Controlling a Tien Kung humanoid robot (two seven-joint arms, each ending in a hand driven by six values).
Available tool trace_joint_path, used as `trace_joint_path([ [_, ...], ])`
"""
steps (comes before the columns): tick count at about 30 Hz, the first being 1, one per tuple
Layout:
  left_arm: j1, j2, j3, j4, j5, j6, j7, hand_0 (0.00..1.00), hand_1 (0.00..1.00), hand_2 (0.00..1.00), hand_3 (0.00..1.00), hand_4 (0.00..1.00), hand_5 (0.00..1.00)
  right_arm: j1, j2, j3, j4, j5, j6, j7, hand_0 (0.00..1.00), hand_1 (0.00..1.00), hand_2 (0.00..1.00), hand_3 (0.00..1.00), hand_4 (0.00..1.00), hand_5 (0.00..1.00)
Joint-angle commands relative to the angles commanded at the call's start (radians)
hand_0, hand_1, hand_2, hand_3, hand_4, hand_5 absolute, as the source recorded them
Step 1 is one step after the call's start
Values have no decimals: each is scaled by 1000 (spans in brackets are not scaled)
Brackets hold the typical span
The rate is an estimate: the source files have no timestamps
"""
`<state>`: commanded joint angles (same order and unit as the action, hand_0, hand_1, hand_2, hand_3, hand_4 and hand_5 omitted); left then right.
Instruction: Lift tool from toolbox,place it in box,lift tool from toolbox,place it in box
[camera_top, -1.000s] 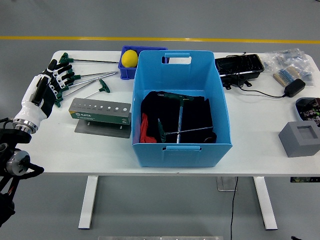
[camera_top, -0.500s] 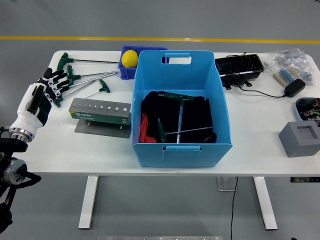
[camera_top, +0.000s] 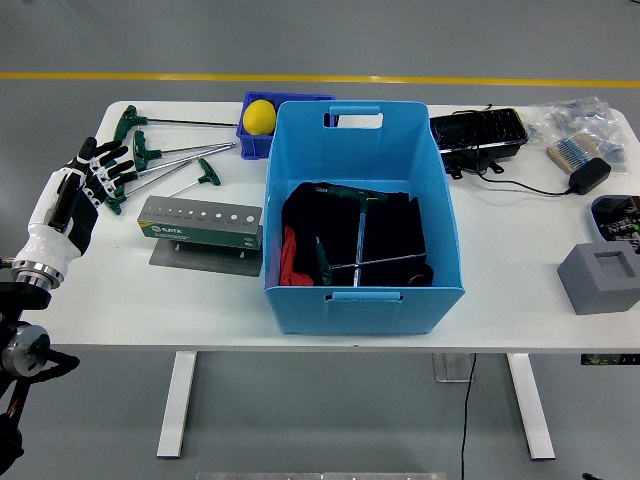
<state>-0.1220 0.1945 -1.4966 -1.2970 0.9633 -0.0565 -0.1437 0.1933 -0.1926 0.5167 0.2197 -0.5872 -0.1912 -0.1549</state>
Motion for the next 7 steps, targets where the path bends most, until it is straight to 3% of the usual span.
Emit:
trace_joint_path([
  [7, 7, -12, -16, -9, 13, -6, 3, 769, 778, 804, 720, 940, 799, 1, -1, -1, -1, -1, 2, 0, 618, 601, 673, 542, 773, 653],
])
